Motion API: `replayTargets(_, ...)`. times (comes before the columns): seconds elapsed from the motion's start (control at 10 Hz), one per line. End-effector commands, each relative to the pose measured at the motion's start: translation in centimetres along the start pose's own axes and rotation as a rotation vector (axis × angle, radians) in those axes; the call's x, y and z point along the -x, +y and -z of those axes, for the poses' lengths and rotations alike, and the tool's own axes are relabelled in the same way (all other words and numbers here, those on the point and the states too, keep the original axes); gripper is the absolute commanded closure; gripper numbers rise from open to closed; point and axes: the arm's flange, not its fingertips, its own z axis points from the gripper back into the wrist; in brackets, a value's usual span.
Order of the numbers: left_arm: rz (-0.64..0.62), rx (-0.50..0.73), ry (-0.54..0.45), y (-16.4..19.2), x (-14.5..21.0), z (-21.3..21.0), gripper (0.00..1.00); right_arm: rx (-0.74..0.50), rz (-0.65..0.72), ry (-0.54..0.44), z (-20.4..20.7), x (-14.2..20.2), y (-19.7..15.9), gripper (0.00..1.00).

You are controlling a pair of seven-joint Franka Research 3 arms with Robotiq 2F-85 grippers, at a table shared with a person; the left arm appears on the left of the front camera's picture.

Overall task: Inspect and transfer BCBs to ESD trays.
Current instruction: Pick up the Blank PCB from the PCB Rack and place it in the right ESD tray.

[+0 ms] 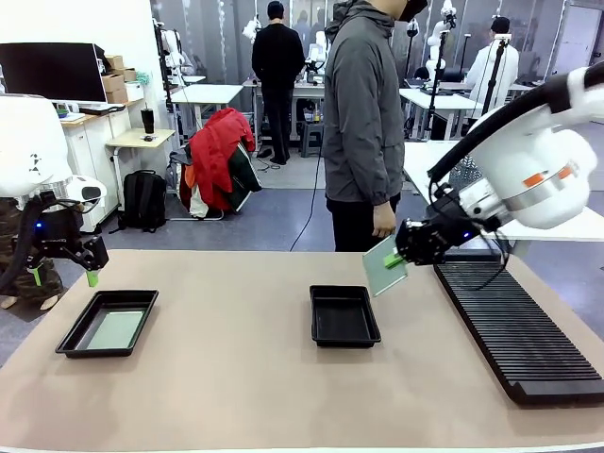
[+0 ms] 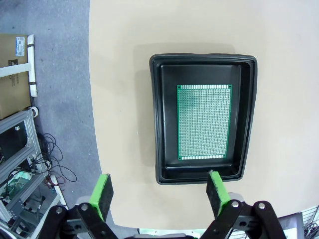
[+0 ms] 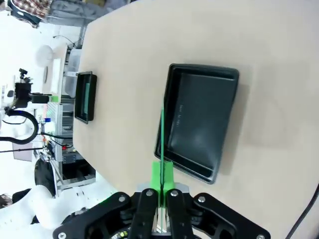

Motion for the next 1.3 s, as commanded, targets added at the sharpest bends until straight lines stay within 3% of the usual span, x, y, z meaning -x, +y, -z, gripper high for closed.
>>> replayTargets(0.0,-0.003,-0.001,0.001,0.1,0.0,0.0,0.0,-0.051,0.022,-0.029,3.3,0.1,-0.8,0.98)
replayTargets(0.5,-0.003,-0.001,0.001,0.1,0.0,0.0,0.0,-0.133,0.101,-0.015,9.7,1.0,-2.8,0.98)
replayTargets(1.2,-0.003,-0.001,0.001,0.1,0.0,0.0,0.0,-0.055,0.126,-0.025,13.6,0.8,-3.4,0.98)
